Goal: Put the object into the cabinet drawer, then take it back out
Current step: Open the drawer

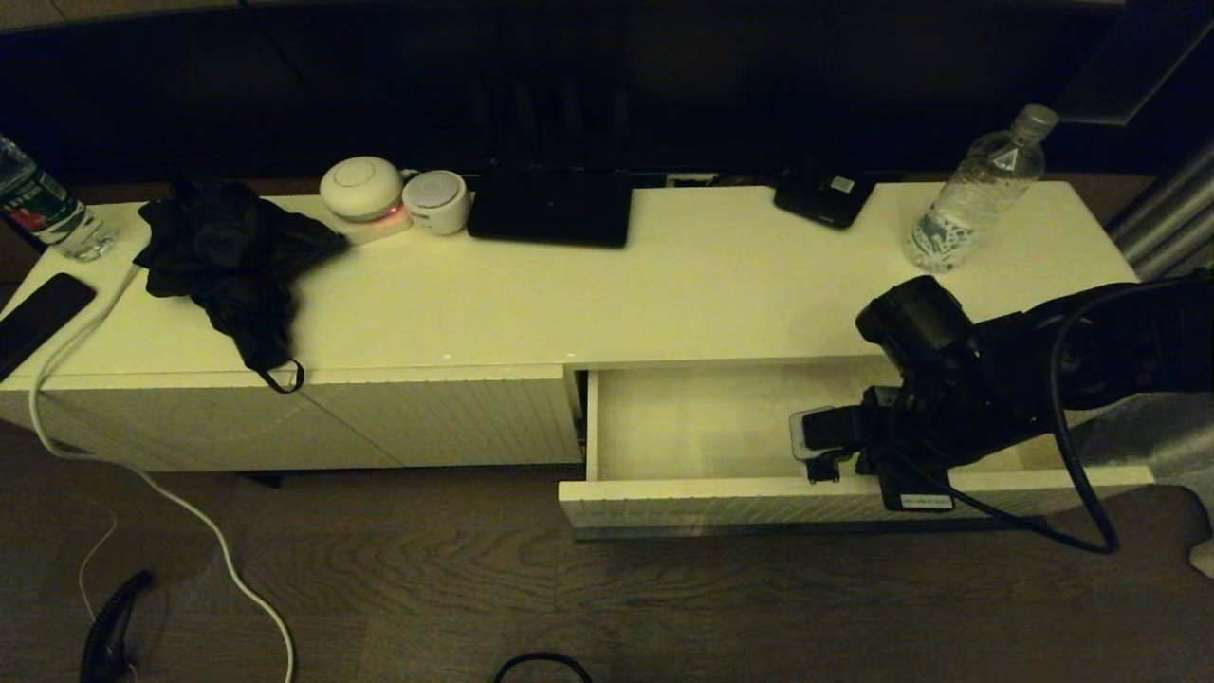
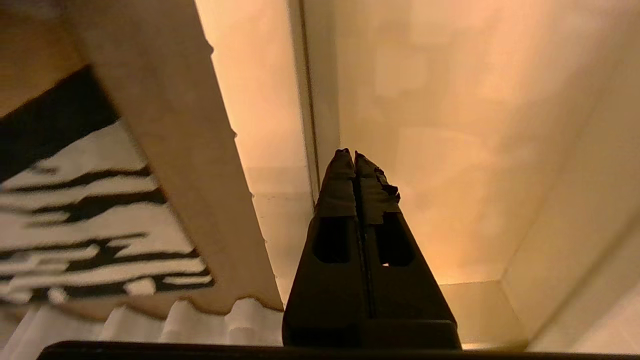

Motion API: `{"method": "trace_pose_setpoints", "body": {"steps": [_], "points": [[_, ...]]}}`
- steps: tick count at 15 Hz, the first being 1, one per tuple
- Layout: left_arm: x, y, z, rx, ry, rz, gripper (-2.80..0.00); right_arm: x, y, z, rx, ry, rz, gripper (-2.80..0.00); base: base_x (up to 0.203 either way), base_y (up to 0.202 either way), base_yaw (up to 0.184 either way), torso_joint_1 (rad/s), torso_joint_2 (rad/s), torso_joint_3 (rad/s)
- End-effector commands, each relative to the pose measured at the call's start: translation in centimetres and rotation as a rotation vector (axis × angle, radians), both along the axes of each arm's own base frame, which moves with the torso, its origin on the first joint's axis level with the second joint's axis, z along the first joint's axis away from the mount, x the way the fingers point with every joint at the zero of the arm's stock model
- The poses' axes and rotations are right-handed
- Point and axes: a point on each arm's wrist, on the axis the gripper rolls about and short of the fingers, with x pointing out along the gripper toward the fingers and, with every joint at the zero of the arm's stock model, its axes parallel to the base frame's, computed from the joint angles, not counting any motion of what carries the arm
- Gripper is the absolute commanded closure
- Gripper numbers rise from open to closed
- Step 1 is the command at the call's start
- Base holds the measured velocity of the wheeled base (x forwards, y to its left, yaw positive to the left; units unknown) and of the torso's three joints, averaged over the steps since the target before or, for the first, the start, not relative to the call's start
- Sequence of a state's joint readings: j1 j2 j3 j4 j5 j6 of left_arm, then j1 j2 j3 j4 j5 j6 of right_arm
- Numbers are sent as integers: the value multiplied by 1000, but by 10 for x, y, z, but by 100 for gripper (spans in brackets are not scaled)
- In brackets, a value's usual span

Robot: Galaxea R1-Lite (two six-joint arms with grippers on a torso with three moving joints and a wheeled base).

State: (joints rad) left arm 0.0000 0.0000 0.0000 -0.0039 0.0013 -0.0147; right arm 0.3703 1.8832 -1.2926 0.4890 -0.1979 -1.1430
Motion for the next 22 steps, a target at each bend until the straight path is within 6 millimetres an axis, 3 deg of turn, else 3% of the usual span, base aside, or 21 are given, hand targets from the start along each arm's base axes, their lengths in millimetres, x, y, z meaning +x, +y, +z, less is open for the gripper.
{"method": "trace_pose_setpoints", "body": {"steps": [1, 6, 11, 16, 19, 22], "points": [[0, 0, 0, -1, -1, 0, 0, -8, -1, -12, -32, 63, 13, 0, 0, 0, 0, 0, 0, 0], [0, 0, 0, -1, -2, 0, 0, -23, 3, -12, -8, 90, 49, 0, 0, 0, 0, 0, 0, 0], [0, 0, 0, -1, -1, 0, 0, -43, -2, -26, -32, 164, 63, 0, 0, 0, 0, 0, 0, 0], [0, 0, 0, -1, -1, 0, 0, -47, -4, -20, -21, 139, 62, 0, 0, 0, 0, 0, 0, 0], [0, 0, 0, -1, -1, 0, 0, -48, -5, -3, 16, 47, 57, 0, 0, 0, 0, 0, 0, 0], [0, 0, 0, -1, -1, 0, 0, -63, -12, 30, 59, -77, 56, 0, 0, 0, 0, 0, 0, 0]]}}
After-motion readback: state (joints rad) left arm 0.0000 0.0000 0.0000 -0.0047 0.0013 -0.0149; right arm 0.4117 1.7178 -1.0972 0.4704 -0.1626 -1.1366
